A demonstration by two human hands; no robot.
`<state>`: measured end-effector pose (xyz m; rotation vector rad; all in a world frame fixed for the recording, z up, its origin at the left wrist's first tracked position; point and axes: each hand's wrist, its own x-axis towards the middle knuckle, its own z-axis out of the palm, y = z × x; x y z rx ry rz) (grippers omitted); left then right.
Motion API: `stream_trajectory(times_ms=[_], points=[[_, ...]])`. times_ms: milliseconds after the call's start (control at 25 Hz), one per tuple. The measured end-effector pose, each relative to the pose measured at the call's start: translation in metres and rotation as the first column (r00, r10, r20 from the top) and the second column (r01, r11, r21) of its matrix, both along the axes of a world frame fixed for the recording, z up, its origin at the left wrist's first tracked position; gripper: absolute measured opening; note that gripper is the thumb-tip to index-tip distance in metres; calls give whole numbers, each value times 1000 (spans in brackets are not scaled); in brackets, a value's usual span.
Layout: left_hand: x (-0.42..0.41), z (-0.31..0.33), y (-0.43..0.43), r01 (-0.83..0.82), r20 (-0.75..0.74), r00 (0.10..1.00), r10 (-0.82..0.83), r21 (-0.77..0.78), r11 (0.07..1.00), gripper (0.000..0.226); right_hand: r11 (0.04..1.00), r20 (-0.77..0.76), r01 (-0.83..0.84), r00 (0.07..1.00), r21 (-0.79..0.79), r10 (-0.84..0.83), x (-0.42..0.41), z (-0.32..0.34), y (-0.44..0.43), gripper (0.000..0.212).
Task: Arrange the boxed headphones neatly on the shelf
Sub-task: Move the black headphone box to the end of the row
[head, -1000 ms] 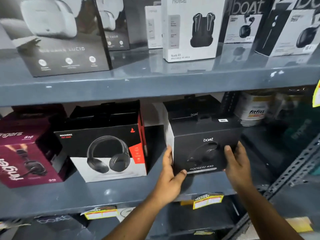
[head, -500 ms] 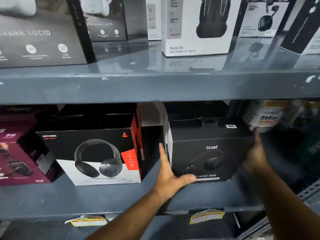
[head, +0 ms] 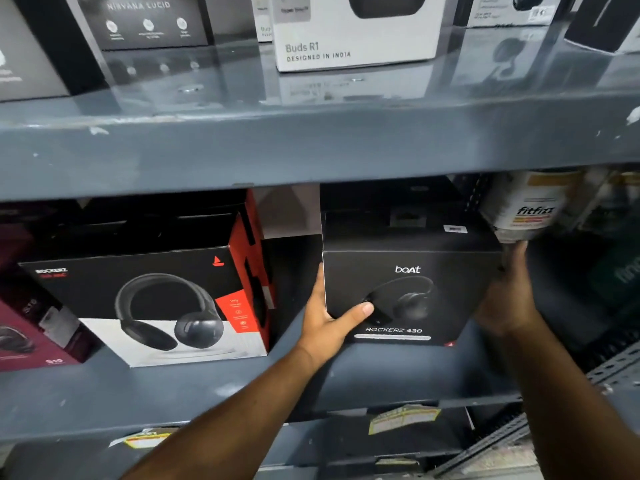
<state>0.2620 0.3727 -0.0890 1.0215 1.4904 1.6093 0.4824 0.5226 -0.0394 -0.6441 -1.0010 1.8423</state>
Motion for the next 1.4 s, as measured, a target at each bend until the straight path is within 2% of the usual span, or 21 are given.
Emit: stream_trajectory(times_ms=[40,120,280,480,680,800,920,1040,1160,1240,1400], points=[[3,-1,-1,-4,5,1000,4,8,1000,87,998,-36,-60,998,-2,60,3,1,-6,81],[10,-3,-3,-11,22,1000,10,29,1000,89,999,0,-37,999,12,37,2,-3,-14,74],[14,-5,-1,-15,52,999,14,32,999,93,984,131,175,976,-14,-172,-19,-8,-21,69],[1,6,2,9,68,998,-12,50,999,104,991,112,135,984,24,-137,-22,-8,-17,64],[1,21,13,-21,74,997,12,111,994,82,974,136,224,964,41,-227,-23,-7,-9,63],[10,27,10,-62,58,997,55,124,990,83,950,149,310,942,-43,-301,-25,-9,-4,63],[16,26,9,-101,29,995,98,136,986,85,940,127,329,940,-91,-317,-27,-9,-4,75],[12,20,12,-115,18,993,114,111,987,83,935,95,343,938,-93,-335,-26,-10,-1,71],[6,3,6,17,10,1000,-17,47,999,92,950,86,306,950,-62,-301,-24,-16,-8,61],[5,-9,1,65,23,998,-65,-18,998,100,955,81,270,962,-123,-262,-24,-27,-19,60],[8,-12,3,-9,26,1000,12,-95,995,111,937,143,300,950,-176,-278,-29,-29,-28,63]])
